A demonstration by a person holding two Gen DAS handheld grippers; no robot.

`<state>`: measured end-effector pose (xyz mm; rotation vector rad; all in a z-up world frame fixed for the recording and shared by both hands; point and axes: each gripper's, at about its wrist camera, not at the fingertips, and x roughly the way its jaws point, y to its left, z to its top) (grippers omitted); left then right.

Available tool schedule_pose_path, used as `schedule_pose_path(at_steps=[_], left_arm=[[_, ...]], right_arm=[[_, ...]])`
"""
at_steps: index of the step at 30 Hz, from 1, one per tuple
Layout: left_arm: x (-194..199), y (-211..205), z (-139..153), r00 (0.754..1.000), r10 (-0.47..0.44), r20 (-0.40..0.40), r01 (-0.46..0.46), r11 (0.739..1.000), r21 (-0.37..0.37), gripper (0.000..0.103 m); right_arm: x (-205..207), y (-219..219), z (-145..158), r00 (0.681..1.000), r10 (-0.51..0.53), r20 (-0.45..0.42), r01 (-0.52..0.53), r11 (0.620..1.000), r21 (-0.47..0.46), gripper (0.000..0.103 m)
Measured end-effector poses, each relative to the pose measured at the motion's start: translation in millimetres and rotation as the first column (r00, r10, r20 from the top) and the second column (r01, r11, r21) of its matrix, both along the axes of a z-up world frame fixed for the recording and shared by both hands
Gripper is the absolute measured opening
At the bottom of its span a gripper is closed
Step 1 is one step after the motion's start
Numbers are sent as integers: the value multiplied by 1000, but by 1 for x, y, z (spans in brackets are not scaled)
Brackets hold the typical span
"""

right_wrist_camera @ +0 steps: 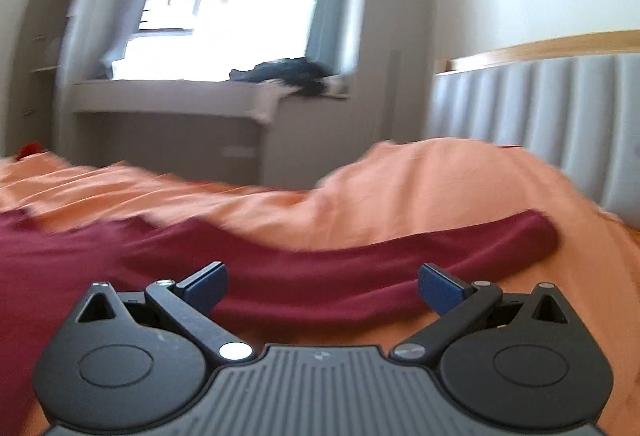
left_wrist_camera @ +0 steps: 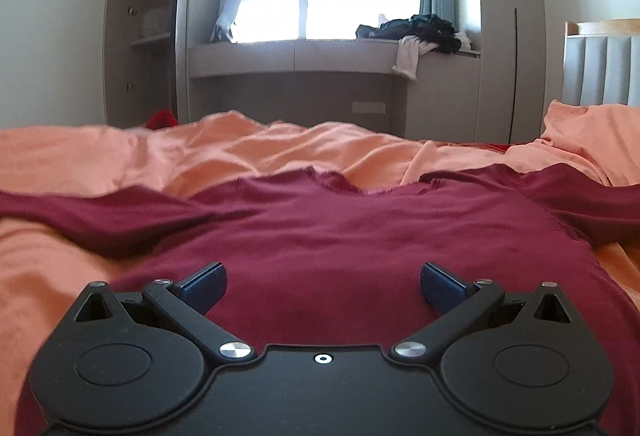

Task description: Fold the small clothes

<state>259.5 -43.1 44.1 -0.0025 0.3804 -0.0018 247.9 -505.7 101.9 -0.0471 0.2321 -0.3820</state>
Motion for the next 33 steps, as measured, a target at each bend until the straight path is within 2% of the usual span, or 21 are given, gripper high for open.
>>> schedule_pose_path(at_steps=[4,7,11,14,16,17,19,22,26,29,33], left_arm=[[3,4,-4,1000,4,-12,-4,1000,-30,103],[3,1,-6,1000,7,-6,-7,1000,-20,103],[2,-1,-7,1000,12,2,-12,1000,-6,103],[2,-2,-7,1000,13,2,-13,1000,-4,103],[1,-3,-7,1000,13,3,-13,1000,-2,103],[1,-2,-7,1000,13,4,-13,1000,-2,103],[1,-2,-7,1000,12,2,-12,1000,-4,103],[1,-1,-6,1000,7,-1,-7,1000,-10,103],[2,5,1,1000,9,-7,-9,999,-40,103],[1,13,10,1000,29,3,-29,998,-53,103],[3,27,24,997,83,5,-82,996,-43,103]], right_arm=[[10,-50,2,983,-172,58,168,984,60,103],[14,-91,1,956,-278,90,260,951,167,102],[22,-120,-2,932,-345,106,317,923,219,85],[29,-128,-10,919,-386,87,358,905,230,63],[32,-130,-15,920,-387,66,362,901,239,36],[33,-131,-17,920,-387,61,363,900,242,30],[31,-132,-19,920,-384,77,356,901,246,8],[26,-126,-15,927,-360,106,326,913,244,3],[16,-113,-3,927,-336,167,291,925,244,2],[16,-86,12,939,-279,201,253,957,143,2],[22,-34,47,958,-136,252,142,990,-9,2]])
